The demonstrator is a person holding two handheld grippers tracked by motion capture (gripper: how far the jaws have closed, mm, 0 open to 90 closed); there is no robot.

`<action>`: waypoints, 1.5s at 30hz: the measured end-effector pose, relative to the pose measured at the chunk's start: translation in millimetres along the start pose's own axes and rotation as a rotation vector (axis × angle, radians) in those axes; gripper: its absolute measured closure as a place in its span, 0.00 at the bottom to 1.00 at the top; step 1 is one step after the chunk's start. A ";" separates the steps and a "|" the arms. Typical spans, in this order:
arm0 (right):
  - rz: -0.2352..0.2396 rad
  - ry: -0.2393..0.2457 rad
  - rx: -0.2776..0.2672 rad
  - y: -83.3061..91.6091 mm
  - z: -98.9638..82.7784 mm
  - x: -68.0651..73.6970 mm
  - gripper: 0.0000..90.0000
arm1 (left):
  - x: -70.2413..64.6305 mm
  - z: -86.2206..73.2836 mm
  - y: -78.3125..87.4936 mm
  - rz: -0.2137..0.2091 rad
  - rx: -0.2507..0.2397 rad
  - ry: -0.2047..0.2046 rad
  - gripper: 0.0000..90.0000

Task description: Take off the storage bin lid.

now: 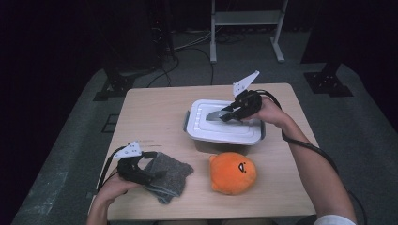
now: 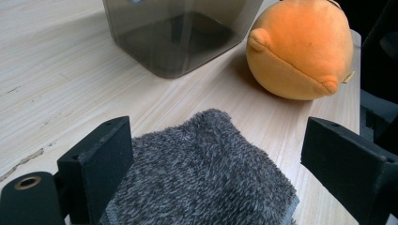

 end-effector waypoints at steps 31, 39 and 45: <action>0.016 0.026 -0.018 -0.5 11.6 9.1 0.73 | -0.8 -1.3 -1.1 -0.004 0.008 -0.001 0.10; -0.015 0.034 -0.061 22.6 19.5 16.1 0.73 | -0.3 -0.4 0.3 0.000 0.000 0.001 0.10; -0.051 0.034 -0.071 46.1 12.1 25.3 0.73 | -0.5 -0.8 -0.2 0.002 0.002 -0.001 0.10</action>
Point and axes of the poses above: each handheld gripper's, and its own axes: y roughly backward along the jaws, z roughly out of its top, x roughly to its left, the point moved 8 cm from there along -y, roughly forward along the jaws, and after that the axes turned 10 degrees about z, right-handed, at the moved point
